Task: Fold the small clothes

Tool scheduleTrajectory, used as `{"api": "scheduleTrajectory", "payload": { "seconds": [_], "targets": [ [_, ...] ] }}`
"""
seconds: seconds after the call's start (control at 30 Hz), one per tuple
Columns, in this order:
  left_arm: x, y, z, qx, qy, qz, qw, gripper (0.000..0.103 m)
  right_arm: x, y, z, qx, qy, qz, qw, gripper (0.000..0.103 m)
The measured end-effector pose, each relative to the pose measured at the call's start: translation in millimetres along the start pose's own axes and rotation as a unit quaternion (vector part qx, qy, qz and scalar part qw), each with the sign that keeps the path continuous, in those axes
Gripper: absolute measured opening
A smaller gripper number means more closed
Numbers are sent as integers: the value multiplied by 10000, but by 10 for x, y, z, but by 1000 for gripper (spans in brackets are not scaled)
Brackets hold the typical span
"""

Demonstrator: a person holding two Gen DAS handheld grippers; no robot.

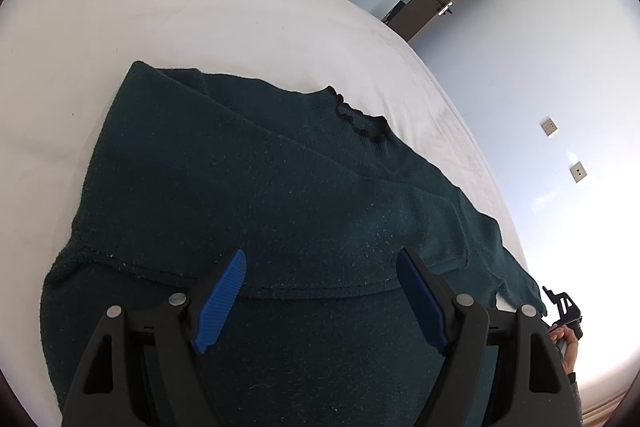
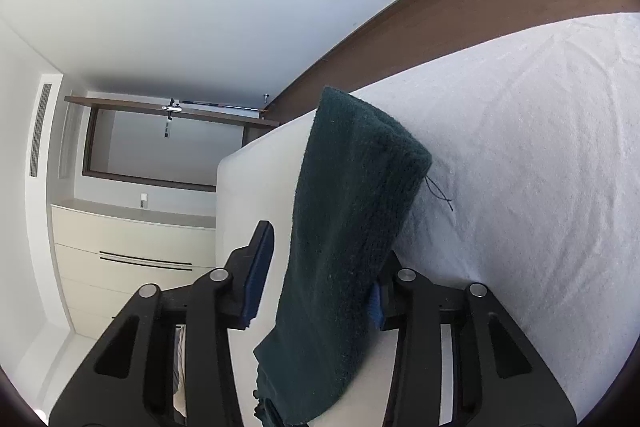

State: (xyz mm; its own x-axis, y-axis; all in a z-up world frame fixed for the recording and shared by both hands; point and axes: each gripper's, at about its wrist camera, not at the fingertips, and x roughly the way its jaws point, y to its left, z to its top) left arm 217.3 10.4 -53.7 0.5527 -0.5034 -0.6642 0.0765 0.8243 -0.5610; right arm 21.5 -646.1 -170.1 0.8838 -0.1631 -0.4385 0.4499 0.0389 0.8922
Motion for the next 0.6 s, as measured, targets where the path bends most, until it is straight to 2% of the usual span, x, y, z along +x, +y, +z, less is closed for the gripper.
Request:
{"api": "scheduleTrajectory", "payload": {
  "seconds": [0.1,0.17,0.27,0.37,0.43,0.53,0.57,0.6],
  "targets": [
    [-3,-12,15,-30,25,-84,10000,80,96,41,-23,-109,11,-55,9999,23],
    [-4,-31,22,-42,42,-146,9999,80,-86,103,164,-341,86,-120,9993,11],
    [13,-89,31,-64,87,-265,9996,80,-20,546,-135,-1256,204,-238,9916,9],
    [42,-141,26,-162,191,-499,9984,80,118,1135,-627,-2344,505,-220,9706,8],
    [68,-199,22,-258,253,-725,9967,80,244,1596,-1192,-3327,801,-156,9395,8],
    [116,-301,35,-411,339,-1129,9922,80,327,2054,-2206,-4771,1191,6,8707,8],
    [142,-329,43,-522,381,-1324,9891,80,358,2127,-2569,-5203,1320,32,8437,8],
    [172,-351,46,-627,428,-1495,9858,80,422,2161,-3025,-5723,1472,34,8067,8]
  ]
}}
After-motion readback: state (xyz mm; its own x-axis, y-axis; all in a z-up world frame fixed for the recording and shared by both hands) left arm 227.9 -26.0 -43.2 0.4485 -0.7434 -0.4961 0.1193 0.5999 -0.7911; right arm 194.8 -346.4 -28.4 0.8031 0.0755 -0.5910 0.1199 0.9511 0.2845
